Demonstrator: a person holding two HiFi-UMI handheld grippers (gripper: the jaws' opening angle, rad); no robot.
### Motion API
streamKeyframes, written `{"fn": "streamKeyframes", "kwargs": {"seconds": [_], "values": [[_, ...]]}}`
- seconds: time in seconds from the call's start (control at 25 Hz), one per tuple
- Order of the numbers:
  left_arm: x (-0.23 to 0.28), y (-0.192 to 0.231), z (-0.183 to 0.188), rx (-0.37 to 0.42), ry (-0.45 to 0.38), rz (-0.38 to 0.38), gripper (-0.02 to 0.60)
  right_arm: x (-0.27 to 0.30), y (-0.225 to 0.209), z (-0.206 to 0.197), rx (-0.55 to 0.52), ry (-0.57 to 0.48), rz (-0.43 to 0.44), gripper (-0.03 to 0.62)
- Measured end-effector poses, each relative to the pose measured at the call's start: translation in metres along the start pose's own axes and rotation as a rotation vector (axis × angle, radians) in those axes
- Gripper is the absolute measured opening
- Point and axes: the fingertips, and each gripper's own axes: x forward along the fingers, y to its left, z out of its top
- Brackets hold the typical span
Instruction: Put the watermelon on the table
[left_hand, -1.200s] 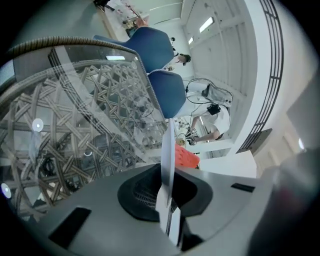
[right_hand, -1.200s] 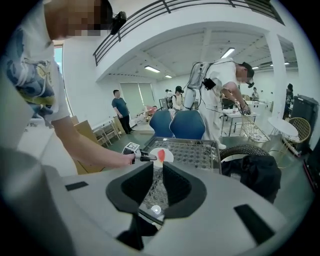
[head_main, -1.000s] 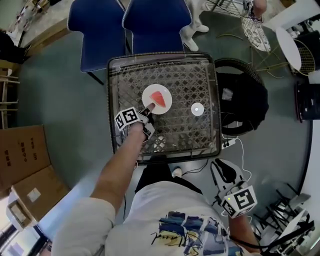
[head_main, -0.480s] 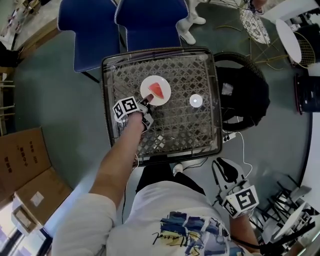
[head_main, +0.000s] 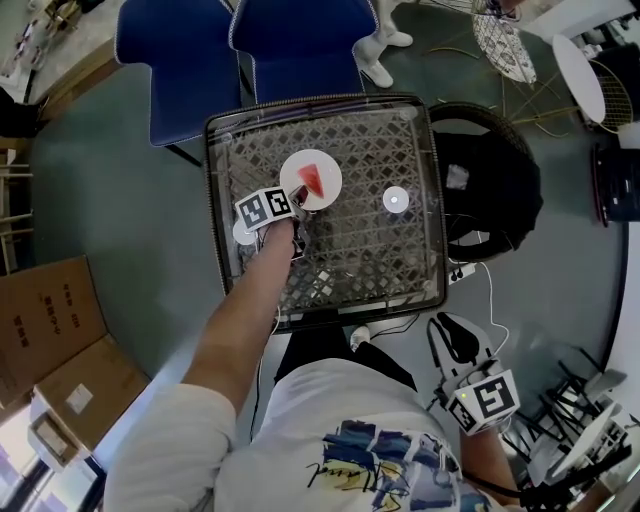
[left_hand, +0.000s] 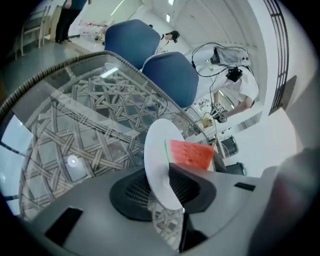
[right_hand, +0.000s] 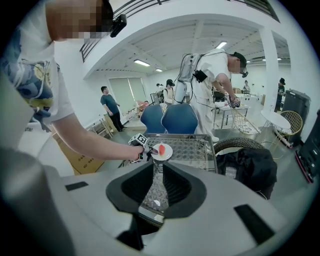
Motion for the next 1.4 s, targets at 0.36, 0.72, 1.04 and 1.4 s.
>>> {"fn": "streamKeyframes", "kwargs": {"seconds": [0.36, 0.72, 1.04, 1.4], "values": [[-0.011, 0.013, 0.009, 0.165, -0.032, 0.225, 0.148, -0.002, 0.0, 0.001, 0.0, -0.005, 0.001, 0.063], [-0.015, 0.018, 0.009, 0.217, -0.058, 0.332, 0.184, -0.014, -0.003, -0.005, 0.01, -0.01, -0.013, 0.063], [-0.023, 0.023, 0.01, 0.31, -0.085, 0.413, 0.196, -0.03, -0.008, -0.015, -0.001, -0.029, -0.02, 0.063], [-0.096, 0.004, -0.009, 0.346, -0.203, 0.406, 0.196, -0.056, -0.012, -0.034, -0.064, -0.099, 0.057, 0.063]]}}
